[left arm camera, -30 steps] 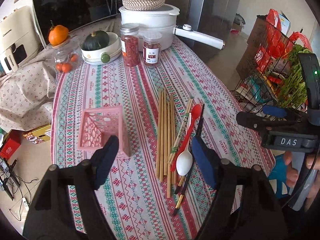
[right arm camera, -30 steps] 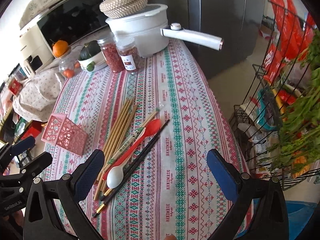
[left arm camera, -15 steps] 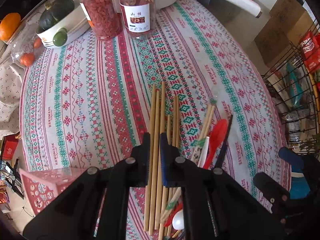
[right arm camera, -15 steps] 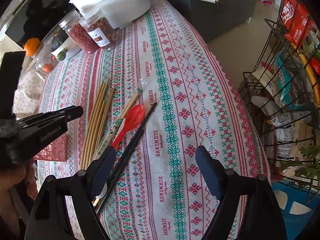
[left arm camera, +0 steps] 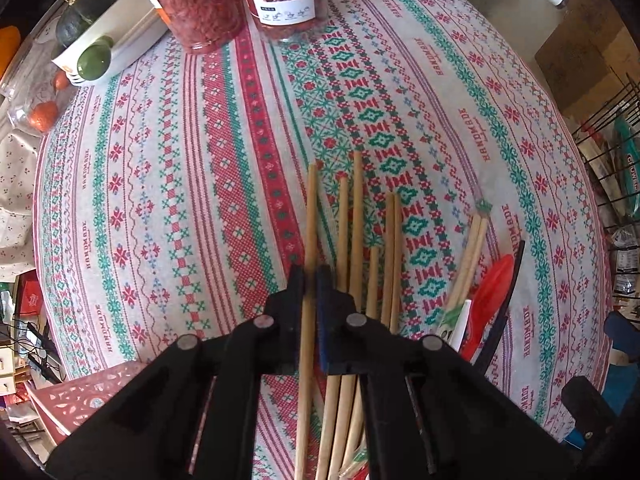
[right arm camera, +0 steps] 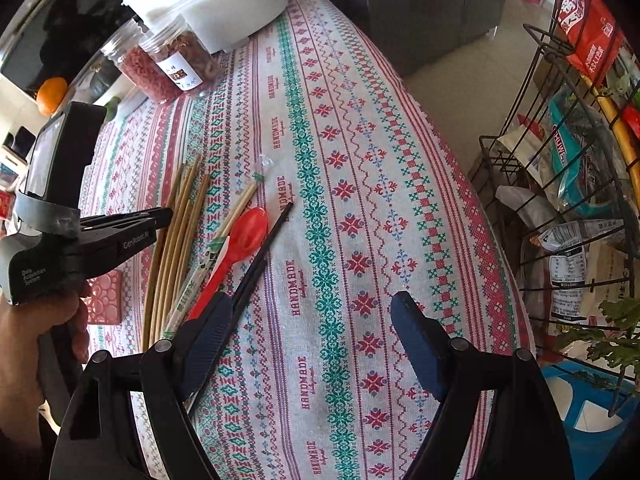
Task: Organize utensils
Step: 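Grasp a bamboo chopstick with the left gripper while the right gripper grasps another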
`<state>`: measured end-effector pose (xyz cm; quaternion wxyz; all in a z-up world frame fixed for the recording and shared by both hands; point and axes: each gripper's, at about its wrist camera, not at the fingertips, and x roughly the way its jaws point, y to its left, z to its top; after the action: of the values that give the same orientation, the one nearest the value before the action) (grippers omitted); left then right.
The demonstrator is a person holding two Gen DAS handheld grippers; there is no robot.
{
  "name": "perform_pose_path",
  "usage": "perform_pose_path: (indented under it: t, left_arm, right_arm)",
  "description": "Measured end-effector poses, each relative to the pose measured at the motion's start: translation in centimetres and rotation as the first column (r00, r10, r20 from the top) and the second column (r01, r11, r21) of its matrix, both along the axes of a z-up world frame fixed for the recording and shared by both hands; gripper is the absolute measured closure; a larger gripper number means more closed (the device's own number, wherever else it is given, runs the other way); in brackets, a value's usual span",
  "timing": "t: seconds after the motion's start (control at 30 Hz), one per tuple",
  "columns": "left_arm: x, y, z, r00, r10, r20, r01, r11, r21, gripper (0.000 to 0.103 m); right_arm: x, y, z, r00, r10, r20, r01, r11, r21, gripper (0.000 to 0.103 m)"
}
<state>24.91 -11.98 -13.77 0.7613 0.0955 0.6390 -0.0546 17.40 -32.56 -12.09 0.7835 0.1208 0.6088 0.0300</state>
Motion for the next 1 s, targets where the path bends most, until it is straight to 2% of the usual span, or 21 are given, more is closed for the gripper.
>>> perform_pose_path:
  t: [0.13,0.27,0.37,0.43,0.53,0.6,0.73,0.9,1.0]
  left_arm:
    - [1.1,-0.4,-0.3,1.000,-0.009,0.006,0.009,1.000,-0.020,0.096]
    - [-1.4,0.0,2.7,0.988,-0.085,0.125,0.095,0.993,-0.071,0.096]
    - [-4.2,0.9,5.6,0.973,-0.104,0.205,0.131,0.984,-0.121,0.096]
    - [-6.1,1.9,7.5,0.960,-0.105,0.258,0.148,0.977,-0.153,0.096]
    - [-9.0,3.5,9.6,0.942,-0.097,0.322,0.166,0.967,-0.192,0.096]
    - [-10.9,4.6,10.6,0.929,-0.088,0.360,0.172,0.963,-0.208,0.096]
    - [-13.6,7.8,11.9,0.902,-0.040,0.429,0.159,0.956,-0.245,0.096]
    - [-14.6,10.6,12.7,0.895,0.016,0.446,0.133,0.944,-0.301,0.096]
    - [-15.0,12.2,13.0,0.892,0.051,0.449,0.114,0.936,-0.334,0.096]
  right_arm:
    - [0.2,0.4,-0.5,1.000,0.008,-0.010,-0.008,1.000,0.023,0.019]
    - [0.6,0.7,-1.4,0.999,0.005,-0.034,-0.004,0.999,0.050,0.019]
    - [0.8,1.1,-2.1,0.999,-0.001,-0.044,0.004,0.997,0.075,0.020]
    - [1.1,1.4,-2.5,0.999,-0.006,-0.047,0.010,0.996,0.092,0.025]
    - [1.5,1.6,-2.6,0.999,-0.035,-0.037,0.038,0.995,0.087,0.032]
    - [1.9,2.0,-2.3,0.999,-0.043,-0.015,0.044,0.994,0.096,0.043]
    - [2.9,4.0,-1.2,0.999,-0.028,0.038,0.022,0.986,0.165,0.052]
    - [4.8,8.3,-1.8,0.999,0.034,0.031,-0.040,0.969,0.244,0.077]
    - [5.9,10.6,-2.6,0.998,0.062,0.013,-0.064,0.970,0.234,0.085]
